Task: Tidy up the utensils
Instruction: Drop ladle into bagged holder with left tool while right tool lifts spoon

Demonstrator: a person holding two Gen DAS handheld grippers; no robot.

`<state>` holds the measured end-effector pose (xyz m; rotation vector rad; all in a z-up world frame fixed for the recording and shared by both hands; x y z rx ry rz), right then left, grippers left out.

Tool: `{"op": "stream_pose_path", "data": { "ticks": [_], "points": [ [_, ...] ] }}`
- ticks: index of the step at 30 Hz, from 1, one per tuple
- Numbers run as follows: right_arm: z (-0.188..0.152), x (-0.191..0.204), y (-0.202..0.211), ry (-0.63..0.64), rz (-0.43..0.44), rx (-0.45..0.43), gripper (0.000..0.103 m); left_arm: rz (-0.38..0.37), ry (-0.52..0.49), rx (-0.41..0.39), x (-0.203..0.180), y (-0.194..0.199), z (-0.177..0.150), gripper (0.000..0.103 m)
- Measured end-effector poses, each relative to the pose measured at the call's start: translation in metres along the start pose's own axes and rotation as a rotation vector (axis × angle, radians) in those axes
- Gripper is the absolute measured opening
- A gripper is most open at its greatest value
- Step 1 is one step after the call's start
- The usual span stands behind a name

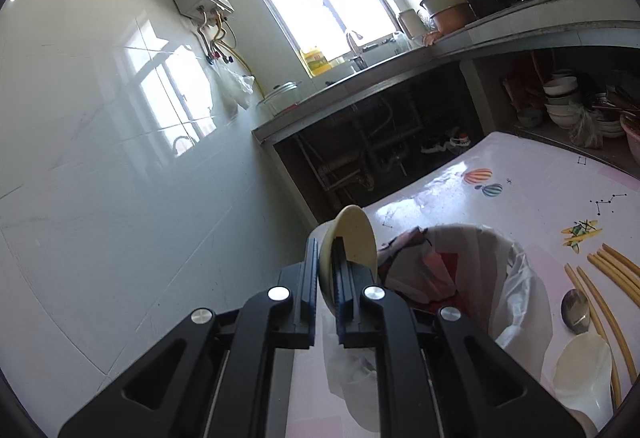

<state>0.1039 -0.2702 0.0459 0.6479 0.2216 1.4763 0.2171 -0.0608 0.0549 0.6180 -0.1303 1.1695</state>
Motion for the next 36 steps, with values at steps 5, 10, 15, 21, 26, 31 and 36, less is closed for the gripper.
{"op": "stream_pose_path", "data": {
  "ticks": [5,10,15,21,26,31,36],
  "points": [
    [0.000,0.000,0.005,-0.004,-0.001,-0.004,0.002,-0.119,0.170,0.096,0.023,-0.003,-0.002,0.022],
    [0.006,-0.001,0.017,-0.001,-0.002,-0.027,0.002,-0.235,0.333,0.115,0.047,0.012,0.001,0.047],
    [0.021,0.004,0.029,0.004,0.013,-0.063,0.002,-0.277,0.416,0.071,0.064,0.037,0.003,0.053],
    [0.056,0.015,0.036,0.021,0.044,-0.133,0.002,-0.279,0.453,0.000,0.073,0.062,0.002,0.054],
    [0.074,0.029,0.037,0.047,0.050,-0.174,0.002,-0.272,0.429,-0.004,0.065,0.059,0.000,0.054],
    [0.091,0.032,0.038,0.048,0.054,-0.205,0.002,-0.284,0.450,-0.009,0.067,0.058,-0.007,0.054],
    [0.129,0.039,0.039,0.041,0.100,-0.275,0.002,-0.274,0.508,-0.017,0.074,0.071,-0.025,0.054]
  ]
}}
Point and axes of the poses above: each gripper's, at about its wrist camera, not at the fingertips, and y roughly against the way its jaws point, x to its left, z to its top, the point moved 1 cm from there along -y, roughly the way its jaws point, and after that the axes turned 9 degrees about -z, right-handed, at the moved point
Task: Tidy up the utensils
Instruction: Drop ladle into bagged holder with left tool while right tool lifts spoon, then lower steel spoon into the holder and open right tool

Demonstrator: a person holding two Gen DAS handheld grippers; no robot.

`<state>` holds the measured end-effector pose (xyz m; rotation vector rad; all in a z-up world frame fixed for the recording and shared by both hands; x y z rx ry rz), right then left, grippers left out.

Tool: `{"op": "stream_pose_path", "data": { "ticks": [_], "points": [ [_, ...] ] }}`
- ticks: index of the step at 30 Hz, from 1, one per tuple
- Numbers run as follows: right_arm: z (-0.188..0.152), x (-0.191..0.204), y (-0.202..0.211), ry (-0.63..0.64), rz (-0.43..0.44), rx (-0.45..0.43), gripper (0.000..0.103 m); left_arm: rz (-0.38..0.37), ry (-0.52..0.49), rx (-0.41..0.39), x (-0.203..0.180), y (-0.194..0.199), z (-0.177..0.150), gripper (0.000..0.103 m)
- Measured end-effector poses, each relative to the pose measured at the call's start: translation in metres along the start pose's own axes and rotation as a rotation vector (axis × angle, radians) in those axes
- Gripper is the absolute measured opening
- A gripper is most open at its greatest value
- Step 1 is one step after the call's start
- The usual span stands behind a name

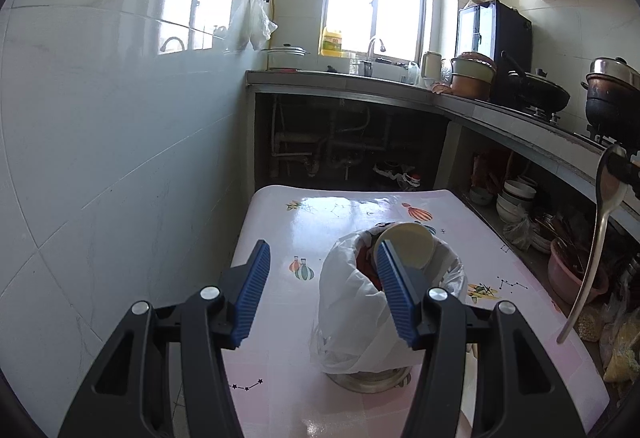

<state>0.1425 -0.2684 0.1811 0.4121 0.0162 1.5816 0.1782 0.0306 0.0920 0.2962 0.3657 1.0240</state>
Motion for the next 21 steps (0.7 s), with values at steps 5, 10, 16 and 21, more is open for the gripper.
{"op": "stream_pose_path", "data": {
  "ticks": [5,10,16,21],
  "points": [
    [0.035,0.019,-0.028,0.032,0.038,-0.065,0.002,0.015,0.104,-0.012,0.018,0.020,-0.022,0.059],
    [0.041,0.052,-0.087,0.118,0.048,-0.031,0.002,0.028,0.176,0.000,0.030,0.031,-0.044,0.062],
    [0.019,0.085,-0.148,0.241,0.033,0.055,0.002,0.031,0.205,0.006,0.035,0.039,-0.060,0.066],
    [-0.002,0.110,-0.176,0.380,0.004,0.097,0.002,0.041,0.177,0.001,0.037,0.039,-0.062,0.066]
  ]
}}
Point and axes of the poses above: each gripper's, at about its wrist camera, not at the fingertips, and y roughly against the way its jaws point, x to its left, z to its top, the point moved 1 cm from there along -y, roughly the way its jaws point, and after that the axes turned 9 degrees about -z, right-handed, at the moved point
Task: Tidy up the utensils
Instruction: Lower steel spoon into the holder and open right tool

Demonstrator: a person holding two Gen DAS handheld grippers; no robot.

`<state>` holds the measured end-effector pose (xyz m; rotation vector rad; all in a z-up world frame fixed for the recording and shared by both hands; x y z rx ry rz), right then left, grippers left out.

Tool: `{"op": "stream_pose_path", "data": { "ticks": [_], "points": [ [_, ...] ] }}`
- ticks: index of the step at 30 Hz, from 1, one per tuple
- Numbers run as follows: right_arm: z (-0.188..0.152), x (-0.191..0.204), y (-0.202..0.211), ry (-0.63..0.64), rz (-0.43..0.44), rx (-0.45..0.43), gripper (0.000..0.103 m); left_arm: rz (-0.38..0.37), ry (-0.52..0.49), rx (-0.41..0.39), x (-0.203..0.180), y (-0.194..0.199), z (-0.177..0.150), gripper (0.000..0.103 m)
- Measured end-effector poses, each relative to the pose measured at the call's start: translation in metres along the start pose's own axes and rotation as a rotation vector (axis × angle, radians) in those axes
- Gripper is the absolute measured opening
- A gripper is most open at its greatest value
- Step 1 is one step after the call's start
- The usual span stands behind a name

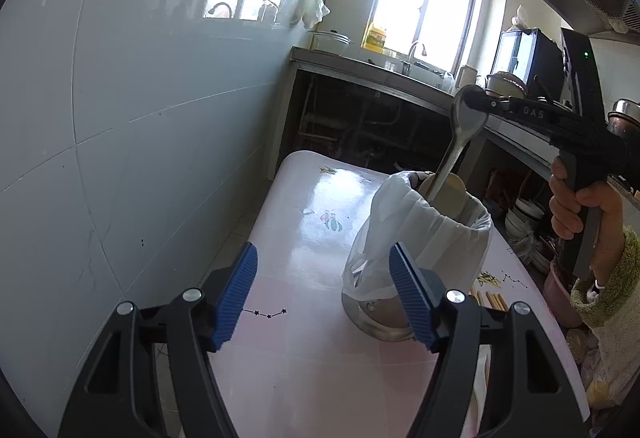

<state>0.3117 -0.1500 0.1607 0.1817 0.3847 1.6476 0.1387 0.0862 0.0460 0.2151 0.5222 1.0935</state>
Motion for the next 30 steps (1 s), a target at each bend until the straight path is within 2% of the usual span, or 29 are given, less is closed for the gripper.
{"op": "stream_pose_path", "data": {
  "ticks": [6,16,17,21,25,30],
  "points": [
    [-0.016,0.029,-0.024,0.135,0.018,0.066,0.002,-0.006,-0.011,0.007,-0.002,-0.003,-0.003,0.066],
    [-0.022,0.054,-0.024,0.251,0.057,0.103,0.003,-0.004,-0.003,0.021,-0.004,-0.001,-0.008,0.067],
    [-0.021,0.053,-0.020,0.246,0.062,0.099,0.006,-0.002,-0.006,0.018,-0.005,0.000,-0.008,0.067],
    [-0.007,0.042,-0.007,0.173,0.120,0.070,0.026,-0.002,-0.011,0.012,-0.007,0.003,-0.008,0.069],
    [0.008,0.021,0.016,0.068,0.160,0.024,0.030,-0.005,-0.010,0.014,-0.009,0.003,-0.008,0.069],
    [0.012,-0.030,0.055,-0.118,0.180,-0.013,0.034,-0.018,-0.029,0.014,-0.017,0.005,-0.009,0.069]
  ]
}}
Point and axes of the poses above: each gripper's, at about its wrist camera, not at the fingertips, and y roughly against the way its jaws point, x to its left, z to its top, the point moved 1 cm from there along -y, roughly the way its jaws point, and after that the axes turned 9 degrees about -z, right-handed, at the moved point
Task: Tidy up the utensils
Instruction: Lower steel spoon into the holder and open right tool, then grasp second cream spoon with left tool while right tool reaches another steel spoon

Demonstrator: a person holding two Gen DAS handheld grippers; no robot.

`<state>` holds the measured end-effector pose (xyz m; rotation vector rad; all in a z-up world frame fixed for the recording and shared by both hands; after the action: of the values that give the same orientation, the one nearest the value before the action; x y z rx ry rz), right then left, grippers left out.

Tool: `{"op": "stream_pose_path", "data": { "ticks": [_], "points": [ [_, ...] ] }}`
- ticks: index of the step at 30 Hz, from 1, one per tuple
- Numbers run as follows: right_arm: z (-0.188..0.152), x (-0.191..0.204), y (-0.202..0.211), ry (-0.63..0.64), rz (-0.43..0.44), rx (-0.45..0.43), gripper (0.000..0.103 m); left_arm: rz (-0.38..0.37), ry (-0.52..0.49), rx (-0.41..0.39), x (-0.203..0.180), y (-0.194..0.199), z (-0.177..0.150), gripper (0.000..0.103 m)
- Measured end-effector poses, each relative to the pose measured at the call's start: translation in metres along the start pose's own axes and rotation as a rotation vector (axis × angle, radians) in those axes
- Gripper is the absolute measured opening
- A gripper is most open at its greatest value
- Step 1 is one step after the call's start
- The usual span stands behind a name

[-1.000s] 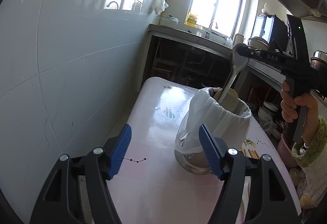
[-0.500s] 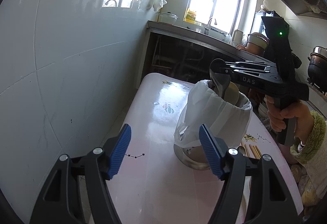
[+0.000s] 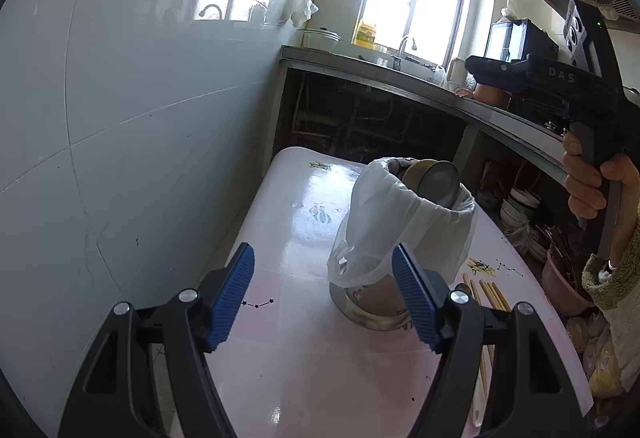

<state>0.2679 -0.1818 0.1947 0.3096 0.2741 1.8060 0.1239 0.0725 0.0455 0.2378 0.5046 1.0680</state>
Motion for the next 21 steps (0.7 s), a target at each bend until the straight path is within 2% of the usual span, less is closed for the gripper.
{"op": "stream_pose_path", "data": {
  "ticks": [4,8,13,17,21],
  "points": [
    [-0.018,-0.034,0.039,-0.113,-0.041,-0.001,0.034,-0.032,-0.011,0.012,-0.006,-0.001,-0.003,0.070],
    [-0.066,-0.061,0.065,-0.231,-0.093,0.061,0.035,-0.087,-0.026,0.048,-0.017,-0.008,-0.010,0.072],
    [-0.155,-0.075,0.057,-0.418,-0.116,0.246,0.034,-0.157,-0.043,0.122,-0.035,-0.027,-0.026,0.072],
    [-0.218,-0.075,0.054,-0.562,-0.115,0.342,0.031,-0.222,-0.051,0.185,-0.053,-0.046,-0.043,0.072],
    [-0.243,-0.075,0.051,-0.600,-0.119,0.401,0.030,-0.294,-0.069,0.264,-0.073,-0.071,-0.057,0.072]
  ]
}}
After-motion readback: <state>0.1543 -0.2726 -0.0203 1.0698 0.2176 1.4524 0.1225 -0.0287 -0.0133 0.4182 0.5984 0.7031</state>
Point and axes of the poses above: each gripper's, at about its wrist camera, not at the fingertips, and y roughly against the way its jaws point, x to its left, z to its top, the point moved 1 cm from there along -y, roughly the way its jaws point, and after that the axes turned 9 degrees about -z, right-handed, at the moved point
